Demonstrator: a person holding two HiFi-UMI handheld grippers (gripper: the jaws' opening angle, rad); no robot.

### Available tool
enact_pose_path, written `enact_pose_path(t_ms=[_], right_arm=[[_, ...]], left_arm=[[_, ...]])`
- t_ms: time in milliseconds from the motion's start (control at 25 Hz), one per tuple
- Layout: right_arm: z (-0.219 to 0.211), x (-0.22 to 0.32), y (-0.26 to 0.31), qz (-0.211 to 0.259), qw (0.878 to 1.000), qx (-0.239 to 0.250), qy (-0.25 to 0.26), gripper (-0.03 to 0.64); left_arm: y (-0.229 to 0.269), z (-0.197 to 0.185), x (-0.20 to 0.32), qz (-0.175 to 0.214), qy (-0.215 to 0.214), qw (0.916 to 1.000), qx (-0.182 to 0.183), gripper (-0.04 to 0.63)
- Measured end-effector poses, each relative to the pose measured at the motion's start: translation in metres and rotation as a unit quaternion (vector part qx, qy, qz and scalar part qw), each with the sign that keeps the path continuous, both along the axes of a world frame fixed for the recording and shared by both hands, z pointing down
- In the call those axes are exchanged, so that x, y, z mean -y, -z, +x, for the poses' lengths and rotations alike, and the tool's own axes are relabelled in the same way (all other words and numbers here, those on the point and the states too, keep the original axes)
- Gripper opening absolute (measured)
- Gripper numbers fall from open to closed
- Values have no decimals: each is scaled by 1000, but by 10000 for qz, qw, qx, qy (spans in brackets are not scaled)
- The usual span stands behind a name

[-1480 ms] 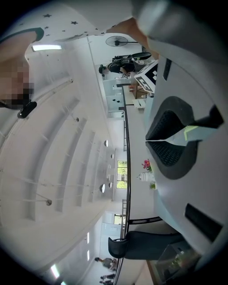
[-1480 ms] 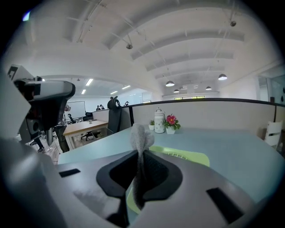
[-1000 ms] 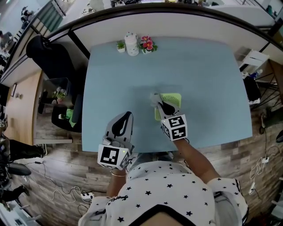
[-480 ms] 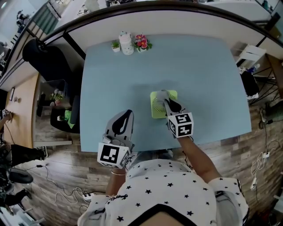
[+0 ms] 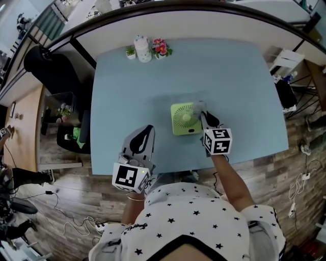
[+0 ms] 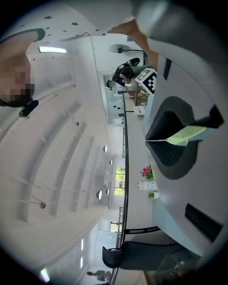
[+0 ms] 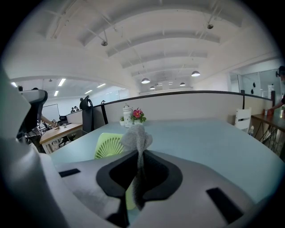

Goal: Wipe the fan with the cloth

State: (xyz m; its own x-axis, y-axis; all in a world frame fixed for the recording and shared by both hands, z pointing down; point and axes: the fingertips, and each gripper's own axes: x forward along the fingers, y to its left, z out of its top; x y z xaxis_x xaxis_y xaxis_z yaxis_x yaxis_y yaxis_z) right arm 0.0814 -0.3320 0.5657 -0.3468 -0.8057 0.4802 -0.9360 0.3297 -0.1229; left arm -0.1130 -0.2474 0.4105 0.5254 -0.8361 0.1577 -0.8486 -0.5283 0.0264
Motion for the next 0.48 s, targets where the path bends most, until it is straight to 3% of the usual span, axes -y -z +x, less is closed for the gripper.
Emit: enact_pose_path(t_ms=[320, 480], right_arm=[[5, -1, -3, -28, 10000, -35, -55, 31], [-10, -8, 12, 182, 9997, 85, 116, 31]], left_arm=[[1, -1, 0, 24, -11, 10000, -10, 32], [1, -4, -1, 45, 28, 10000, 18, 32]])
